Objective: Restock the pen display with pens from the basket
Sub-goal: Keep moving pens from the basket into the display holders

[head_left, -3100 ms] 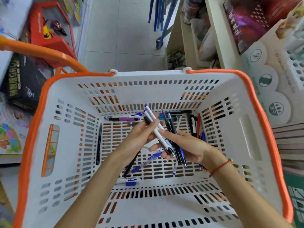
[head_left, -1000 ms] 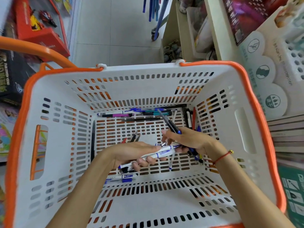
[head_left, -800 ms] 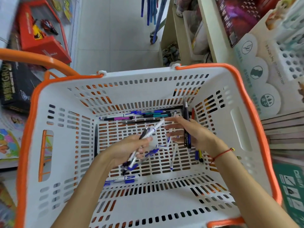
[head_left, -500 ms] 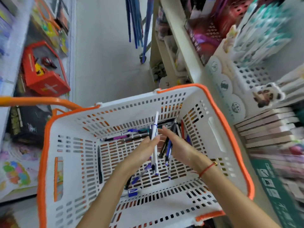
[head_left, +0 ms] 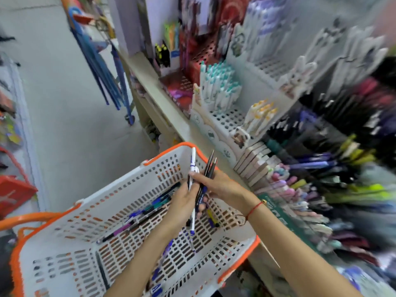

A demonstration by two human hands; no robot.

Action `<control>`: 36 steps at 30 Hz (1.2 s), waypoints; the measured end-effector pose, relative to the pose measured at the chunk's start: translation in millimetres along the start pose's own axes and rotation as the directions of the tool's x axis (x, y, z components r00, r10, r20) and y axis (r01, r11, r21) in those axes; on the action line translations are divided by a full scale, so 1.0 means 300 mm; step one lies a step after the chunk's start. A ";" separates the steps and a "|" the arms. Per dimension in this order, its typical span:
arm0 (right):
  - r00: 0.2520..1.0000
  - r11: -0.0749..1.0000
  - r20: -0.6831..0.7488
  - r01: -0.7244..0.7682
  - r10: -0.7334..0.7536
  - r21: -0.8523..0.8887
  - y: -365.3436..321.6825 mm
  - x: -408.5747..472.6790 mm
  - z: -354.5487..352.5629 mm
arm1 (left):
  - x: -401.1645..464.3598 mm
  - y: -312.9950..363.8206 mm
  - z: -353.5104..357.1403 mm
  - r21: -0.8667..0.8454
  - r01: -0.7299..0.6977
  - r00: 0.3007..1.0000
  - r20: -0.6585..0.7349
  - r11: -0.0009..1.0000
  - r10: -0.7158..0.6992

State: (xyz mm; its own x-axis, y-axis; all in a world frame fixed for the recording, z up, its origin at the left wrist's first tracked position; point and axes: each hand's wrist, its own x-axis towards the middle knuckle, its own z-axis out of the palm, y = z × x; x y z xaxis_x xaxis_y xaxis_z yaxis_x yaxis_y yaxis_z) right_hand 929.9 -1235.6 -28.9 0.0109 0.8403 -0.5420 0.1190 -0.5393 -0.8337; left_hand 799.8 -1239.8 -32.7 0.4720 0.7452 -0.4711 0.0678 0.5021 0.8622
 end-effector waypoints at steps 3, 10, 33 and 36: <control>0.987 0.991 -0.163 0.032 -0.010 0.133 -0.034 -0.050 -0.089 | 0.004 0.043 0.028 0.086 -0.042 0.991 0.129 0.995 0.030; 0.899 0.980 -0.424 0.170 -0.112 0.102 -0.075 -0.182 -0.236 | 0.019 0.164 0.175 0.180 -0.114 0.942 0.333 0.977 0.049; 0.490 0.813 -0.836 0.574 -0.247 0.096 -0.168 -0.451 -0.538 | 0.116 0.307 0.449 0.092 -0.171 0.961 0.233 0.981 0.146; 0.308 0.777 -0.886 0.624 -0.346 -0.087 -0.195 -0.450 -0.551 | 0.119 0.320 0.439 0.061 -0.165 0.961 0.235 0.984 0.146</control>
State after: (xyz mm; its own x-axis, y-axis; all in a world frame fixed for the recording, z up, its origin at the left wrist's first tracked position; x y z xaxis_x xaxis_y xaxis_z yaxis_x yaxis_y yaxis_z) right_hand 1085.6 -1308.2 110.5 0.8419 0.4946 0.2157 0.1856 0.1099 -0.9765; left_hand 938.8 -1222.7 57.8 0.6702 0.6862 -0.2828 0.0426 0.3449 0.9377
